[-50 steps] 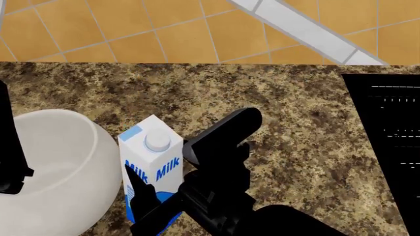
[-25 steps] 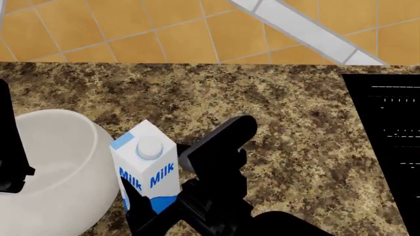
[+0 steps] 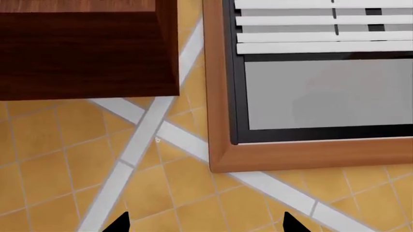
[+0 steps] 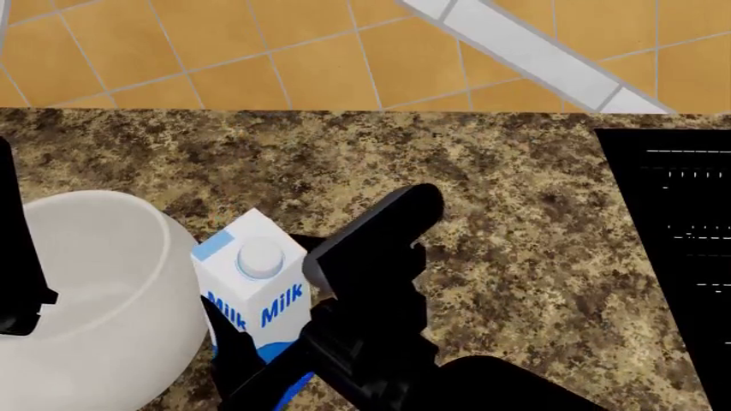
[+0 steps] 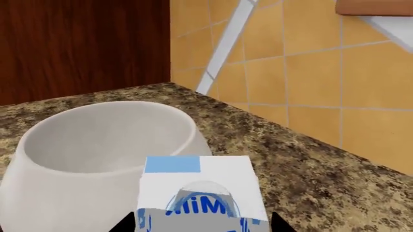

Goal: Place the eggs and milk next to the bowl.

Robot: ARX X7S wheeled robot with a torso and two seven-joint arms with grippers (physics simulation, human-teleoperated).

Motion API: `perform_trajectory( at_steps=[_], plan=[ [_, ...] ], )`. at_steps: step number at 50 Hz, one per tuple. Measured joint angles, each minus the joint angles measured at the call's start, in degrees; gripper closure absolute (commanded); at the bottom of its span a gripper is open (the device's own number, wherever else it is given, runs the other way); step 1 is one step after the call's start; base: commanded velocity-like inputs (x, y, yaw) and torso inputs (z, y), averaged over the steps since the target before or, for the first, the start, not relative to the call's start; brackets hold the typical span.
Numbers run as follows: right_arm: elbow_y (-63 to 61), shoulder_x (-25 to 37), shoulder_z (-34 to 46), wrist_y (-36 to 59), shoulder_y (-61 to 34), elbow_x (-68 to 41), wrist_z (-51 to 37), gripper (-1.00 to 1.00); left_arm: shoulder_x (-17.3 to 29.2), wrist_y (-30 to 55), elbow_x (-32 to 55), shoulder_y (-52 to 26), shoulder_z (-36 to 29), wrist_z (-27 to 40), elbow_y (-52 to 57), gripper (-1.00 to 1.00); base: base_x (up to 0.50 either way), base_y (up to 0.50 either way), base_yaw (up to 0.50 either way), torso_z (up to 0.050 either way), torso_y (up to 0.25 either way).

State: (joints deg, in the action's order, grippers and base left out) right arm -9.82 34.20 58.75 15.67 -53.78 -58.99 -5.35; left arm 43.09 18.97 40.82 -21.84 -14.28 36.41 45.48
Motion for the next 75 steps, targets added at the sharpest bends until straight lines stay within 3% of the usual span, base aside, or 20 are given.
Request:
perform_trajectory(
  at_steps=[41,75],
  plan=[
    [-6.9,1.3,-3.1,4.2,-7.4,-3.4,-3.9,-1.0,0.9,0.4,0.5,-0.5,0.7,0.5,-0.2,-1.0,0.0,0.0,0.0,0.0,0.0],
    [-19.5,12.0,-13.0,6.4,-14.3,-12.2,-14.7,-1.0,9.5,5.7,5.0,-3.1,7.9,3.7,2.7,-1.0,0.0,0.0,0.0,0.0,0.0]
  ],
)
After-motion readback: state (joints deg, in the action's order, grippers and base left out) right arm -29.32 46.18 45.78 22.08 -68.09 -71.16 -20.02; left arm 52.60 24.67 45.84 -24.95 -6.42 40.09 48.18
